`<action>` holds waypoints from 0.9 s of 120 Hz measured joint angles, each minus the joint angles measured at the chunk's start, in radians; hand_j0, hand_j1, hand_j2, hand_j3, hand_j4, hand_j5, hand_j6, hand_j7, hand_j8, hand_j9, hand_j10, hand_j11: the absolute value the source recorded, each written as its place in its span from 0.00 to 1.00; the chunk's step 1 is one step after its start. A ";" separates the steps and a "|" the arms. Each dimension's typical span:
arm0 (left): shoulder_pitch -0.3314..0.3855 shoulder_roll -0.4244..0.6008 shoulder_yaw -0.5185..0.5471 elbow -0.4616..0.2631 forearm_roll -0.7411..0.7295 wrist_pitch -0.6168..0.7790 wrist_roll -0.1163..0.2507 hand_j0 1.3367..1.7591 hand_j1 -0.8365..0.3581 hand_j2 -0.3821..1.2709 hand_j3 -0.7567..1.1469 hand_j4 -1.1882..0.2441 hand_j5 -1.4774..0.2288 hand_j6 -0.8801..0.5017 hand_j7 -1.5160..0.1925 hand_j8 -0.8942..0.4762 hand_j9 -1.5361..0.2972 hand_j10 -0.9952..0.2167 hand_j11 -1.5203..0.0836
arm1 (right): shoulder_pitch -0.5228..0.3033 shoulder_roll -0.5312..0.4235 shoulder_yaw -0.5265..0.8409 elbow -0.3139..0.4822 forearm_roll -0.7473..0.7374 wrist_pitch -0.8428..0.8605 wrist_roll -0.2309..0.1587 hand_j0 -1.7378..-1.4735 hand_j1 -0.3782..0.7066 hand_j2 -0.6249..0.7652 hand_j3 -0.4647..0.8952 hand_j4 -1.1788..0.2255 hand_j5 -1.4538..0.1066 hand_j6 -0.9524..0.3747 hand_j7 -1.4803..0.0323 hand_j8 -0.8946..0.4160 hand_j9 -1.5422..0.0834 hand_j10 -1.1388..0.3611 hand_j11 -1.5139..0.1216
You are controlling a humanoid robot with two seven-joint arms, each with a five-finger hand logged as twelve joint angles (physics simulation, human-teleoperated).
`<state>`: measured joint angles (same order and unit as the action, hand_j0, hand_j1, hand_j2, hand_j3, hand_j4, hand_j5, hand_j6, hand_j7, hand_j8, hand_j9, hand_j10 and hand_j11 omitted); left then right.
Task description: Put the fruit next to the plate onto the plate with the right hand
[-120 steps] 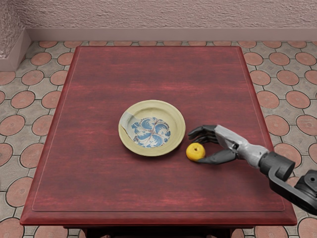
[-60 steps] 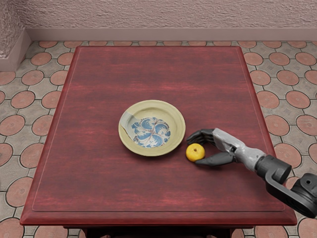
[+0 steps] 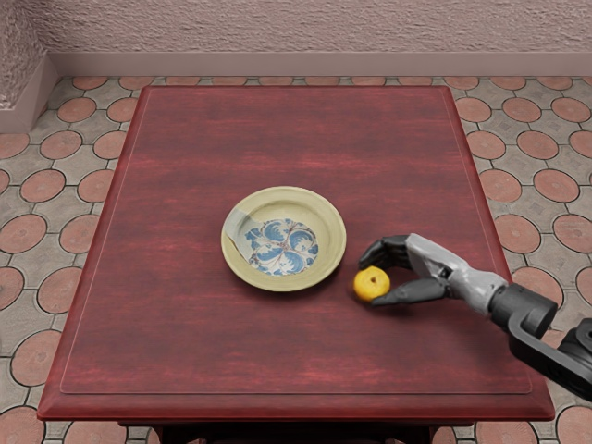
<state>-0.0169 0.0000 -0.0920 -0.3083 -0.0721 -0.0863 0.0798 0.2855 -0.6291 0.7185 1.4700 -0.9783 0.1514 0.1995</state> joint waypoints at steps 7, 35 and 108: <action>0.000 0.000 0.000 0.000 0.000 0.000 0.000 0.76 0.99 0.23 0.40 0.83 0.86 0.64 0.89 0.65 0.84 0.82 0.95 | 0.000 -0.004 0.010 0.004 0.004 0.011 0.000 0.30 0.60 0.59 0.34 0.41 0.44 0.31 0.46 0.38 0.47 0.44 0.47; 0.000 0.000 0.000 0.000 0.000 0.000 0.000 0.76 0.99 0.23 0.40 0.83 0.86 0.64 0.89 0.65 0.84 0.82 0.95 | 0.001 -0.027 0.058 0.024 0.051 0.073 -0.001 0.30 0.60 0.61 0.34 0.41 0.43 0.29 0.46 0.37 0.46 0.41 0.45; 0.000 0.000 0.000 0.000 0.000 0.000 0.000 0.76 0.99 0.23 0.40 0.83 0.86 0.64 0.89 0.65 0.84 0.82 0.95 | 0.050 0.037 0.072 0.038 0.109 0.096 -0.014 0.30 0.61 0.64 0.34 0.41 0.41 0.27 0.45 0.37 0.45 0.41 0.43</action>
<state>-0.0169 0.0000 -0.0921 -0.3083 -0.0721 -0.0866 0.0798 0.3357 -0.5918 0.7907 1.5079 -0.8691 0.2472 0.1856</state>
